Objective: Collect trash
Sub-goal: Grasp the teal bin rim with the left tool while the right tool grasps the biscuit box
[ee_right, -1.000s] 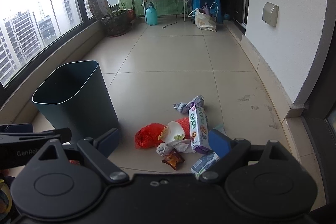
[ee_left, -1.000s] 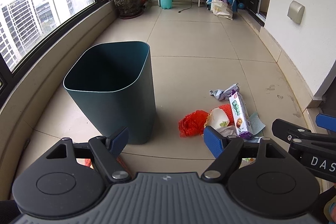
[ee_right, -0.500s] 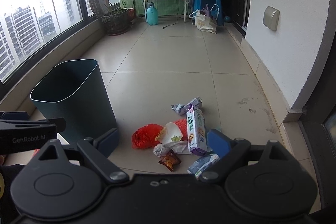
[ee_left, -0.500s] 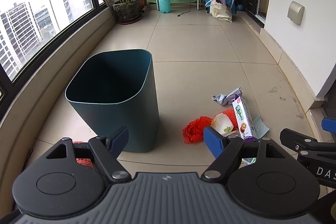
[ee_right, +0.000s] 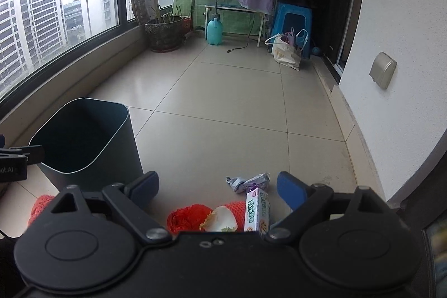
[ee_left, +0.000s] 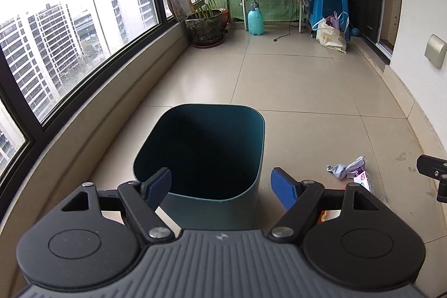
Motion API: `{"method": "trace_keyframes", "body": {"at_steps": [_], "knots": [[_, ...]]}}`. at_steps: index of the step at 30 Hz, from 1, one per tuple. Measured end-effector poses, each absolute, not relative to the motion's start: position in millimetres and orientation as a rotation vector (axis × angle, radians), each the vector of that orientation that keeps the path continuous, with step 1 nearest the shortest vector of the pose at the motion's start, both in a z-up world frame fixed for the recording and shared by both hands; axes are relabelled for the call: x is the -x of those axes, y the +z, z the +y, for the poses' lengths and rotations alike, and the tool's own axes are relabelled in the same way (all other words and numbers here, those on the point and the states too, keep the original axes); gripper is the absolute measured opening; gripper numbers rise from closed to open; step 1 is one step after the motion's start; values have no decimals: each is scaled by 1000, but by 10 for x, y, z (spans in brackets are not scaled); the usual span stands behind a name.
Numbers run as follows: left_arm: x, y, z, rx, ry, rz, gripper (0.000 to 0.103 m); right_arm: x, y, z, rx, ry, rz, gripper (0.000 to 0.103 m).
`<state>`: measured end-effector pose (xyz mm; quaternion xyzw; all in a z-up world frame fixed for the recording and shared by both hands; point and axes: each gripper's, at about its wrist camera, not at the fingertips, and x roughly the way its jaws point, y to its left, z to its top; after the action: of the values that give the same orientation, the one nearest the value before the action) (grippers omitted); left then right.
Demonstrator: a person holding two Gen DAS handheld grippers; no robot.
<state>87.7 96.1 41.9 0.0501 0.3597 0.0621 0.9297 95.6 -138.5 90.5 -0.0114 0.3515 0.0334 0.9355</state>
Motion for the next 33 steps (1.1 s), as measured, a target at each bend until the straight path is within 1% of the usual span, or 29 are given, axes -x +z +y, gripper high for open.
{"method": "trace_keyframes", "body": {"at_steps": [4,10,18,20,25,27,30,31,33], "knots": [[-1075,395,1262,-111,189,742,78,-1218,794,-1374,38,80,746,91],[-1474,238,1680,-86,280,795,78,-1677,562,-1373,73,92,770,90],[-1963,-102,2052,-71,348,916,78,-2336,30,-1754,71,93,864,92],[-2033,-199,2092,-72,359,936,78,-2476,-179,-1917,48,77,924,91],[-2162,-416,2166,-56,358,990,78,-2663,-800,-2257,-7,-1,1056,84],[-2199,-485,2187,-60,358,1002,78,-2713,-1050,-2370,-35,-30,1109,78],[-2260,-549,2204,-66,347,1019,78,-2787,-1361,-2486,-67,-62,1174,77],[-2279,-562,2203,-70,345,1020,77,-2783,-1425,-2500,-71,-66,1185,76],[-2312,-602,2203,-85,339,1029,69,-2788,-1551,-2528,-82,-70,1203,76]]}}
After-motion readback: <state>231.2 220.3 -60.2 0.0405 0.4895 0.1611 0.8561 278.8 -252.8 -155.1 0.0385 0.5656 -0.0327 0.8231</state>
